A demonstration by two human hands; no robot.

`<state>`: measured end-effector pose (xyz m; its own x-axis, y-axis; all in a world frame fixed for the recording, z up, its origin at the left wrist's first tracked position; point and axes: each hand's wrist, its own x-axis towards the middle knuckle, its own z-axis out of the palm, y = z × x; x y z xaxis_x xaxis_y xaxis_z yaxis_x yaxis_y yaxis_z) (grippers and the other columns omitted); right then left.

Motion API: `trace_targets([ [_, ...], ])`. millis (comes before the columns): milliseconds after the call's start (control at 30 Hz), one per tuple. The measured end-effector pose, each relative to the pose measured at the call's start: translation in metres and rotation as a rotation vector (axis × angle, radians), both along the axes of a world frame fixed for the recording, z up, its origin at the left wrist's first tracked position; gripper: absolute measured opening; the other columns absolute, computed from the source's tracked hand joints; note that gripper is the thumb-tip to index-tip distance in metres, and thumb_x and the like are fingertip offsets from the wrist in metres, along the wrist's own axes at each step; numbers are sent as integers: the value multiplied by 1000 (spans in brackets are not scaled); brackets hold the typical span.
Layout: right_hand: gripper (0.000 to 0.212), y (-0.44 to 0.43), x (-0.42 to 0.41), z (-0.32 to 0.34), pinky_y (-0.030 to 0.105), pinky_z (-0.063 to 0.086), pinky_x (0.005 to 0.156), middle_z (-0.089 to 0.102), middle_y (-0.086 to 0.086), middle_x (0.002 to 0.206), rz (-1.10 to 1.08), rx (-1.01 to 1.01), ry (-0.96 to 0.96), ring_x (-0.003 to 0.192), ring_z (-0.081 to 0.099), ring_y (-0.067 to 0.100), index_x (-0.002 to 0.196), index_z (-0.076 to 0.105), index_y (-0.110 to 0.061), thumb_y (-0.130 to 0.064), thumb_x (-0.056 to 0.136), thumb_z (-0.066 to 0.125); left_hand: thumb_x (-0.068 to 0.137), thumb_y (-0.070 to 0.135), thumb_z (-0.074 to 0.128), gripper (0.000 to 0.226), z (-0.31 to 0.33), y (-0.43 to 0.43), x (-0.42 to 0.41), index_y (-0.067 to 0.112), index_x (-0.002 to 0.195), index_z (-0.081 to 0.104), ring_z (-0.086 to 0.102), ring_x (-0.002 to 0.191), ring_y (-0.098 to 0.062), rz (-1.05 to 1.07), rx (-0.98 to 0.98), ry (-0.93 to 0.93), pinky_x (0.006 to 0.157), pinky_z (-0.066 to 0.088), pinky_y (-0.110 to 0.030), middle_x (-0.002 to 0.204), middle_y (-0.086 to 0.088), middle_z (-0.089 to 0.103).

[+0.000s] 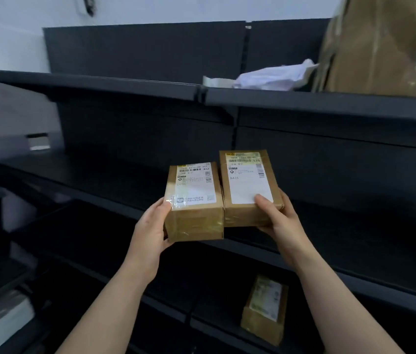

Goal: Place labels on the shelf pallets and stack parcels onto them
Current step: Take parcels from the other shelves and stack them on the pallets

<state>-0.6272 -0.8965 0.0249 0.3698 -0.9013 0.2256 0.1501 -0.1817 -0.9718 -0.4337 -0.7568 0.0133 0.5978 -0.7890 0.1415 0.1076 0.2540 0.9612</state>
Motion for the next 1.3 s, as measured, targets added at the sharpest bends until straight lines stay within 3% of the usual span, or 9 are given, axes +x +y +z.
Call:
trace_targets([
  [200, 56, 34, 119, 10, 36, 51, 96, 64, -17, 116, 207, -32, 40, 105, 62, 6, 130, 51, -37, -53, 80, 67, 95, 50, 45, 32, 4, 66, 80, 41, 121, 60, 67, 99, -7, 241, -33, -38, 76, 52, -29, 111, 15, 70],
  [333, 40, 71, 204, 20, 22, 56, 73, 59, -17, 116, 376, -22, 21, 100, 60, 4, 124, 45, -38, -42, 88, 63, 94, 47, 48, 33, 7, 117, 138, 39, 125, 58, 68, 97, -7, 386, -48, -30, 73, 53, -27, 111, 13, 70],
  [433, 46, 102, 273, 24, 34, 57, 86, 58, -14, 116, 482, -6, 12, 106, 59, 11, 130, 44, -34, -39, 88, 64, 92, 44, 52, 37, 13, 163, 184, 36, 128, 56, 68, 93, -3, 492, -47, -34, 70, 53, -25, 113, 10, 69],
  [633, 42, 181, 417, 33, 41, 50, 95, 56, -12, 117, 635, 43, -22, 108, 55, 12, 126, 44, -35, -41, 88, 63, 92, 39, 57, 31, 26, 261, 284, 34, 122, 60, 68, 95, -9, 721, -59, -21, 83, 56, -37, 110, 8, 70],
  [833, 52, 247, 530, 39, 49, 48, 97, 55, -5, 123, 735, 63, 16, 112, 53, 19, 131, 45, -34, -47, 85, 64, 78, 56, 64, 64, 32, 337, 383, 30, 135, 51, 60, 111, -16, 929, 16, -61, 98, 48, -46, 124, 4, 62],
  [933, 56, 262, 576, 39, 49, 46, 100, 56, -3, 124, 762, 68, 52, 112, 54, 20, 134, 44, -31, -48, 85, 65, 86, 47, 62, 58, 36, 354, 426, 24, 138, 48, 60, 108, -17, 996, 5, -38, 96, 50, -44, 125, 0, 62],
  [1067, 40, 273, 622, 40, 35, 48, 82, 59, -7, 112, 785, 63, 102, 99, 57, 13, 123, 47, -32, -43, 88, 63, 91, 35, 60, 52, 38, 357, 469, 20, 138, 46, 62, 100, -14, 1050, -27, 19, 83, 52, -31, 118, -1, 63],
  [1200, 53, 278, 674, 45, 37, 43, 89, 54, 0, 116, 809, 101, 141, 101, 54, 20, 133, 44, -25, -41, 87, 65, 90, 39, 60, 53, 36, 353, 516, 21, 138, 48, 61, 97, -12, 1100, -16, 32, 70, 48, -24, 121, -2, 63],
  [1300, 41, 276, 713, 46, 38, 44, 89, 55, -2, 106, 833, 104, 171, 92, 53, 17, 121, 48, -24, -40, 87, 66, 89, 41, 60, 52, 31, 348, 547, 19, 136, 50, 63, 100, -14, 1099, 15, 26, 71, 50, -24, 122, -3, 64],
])
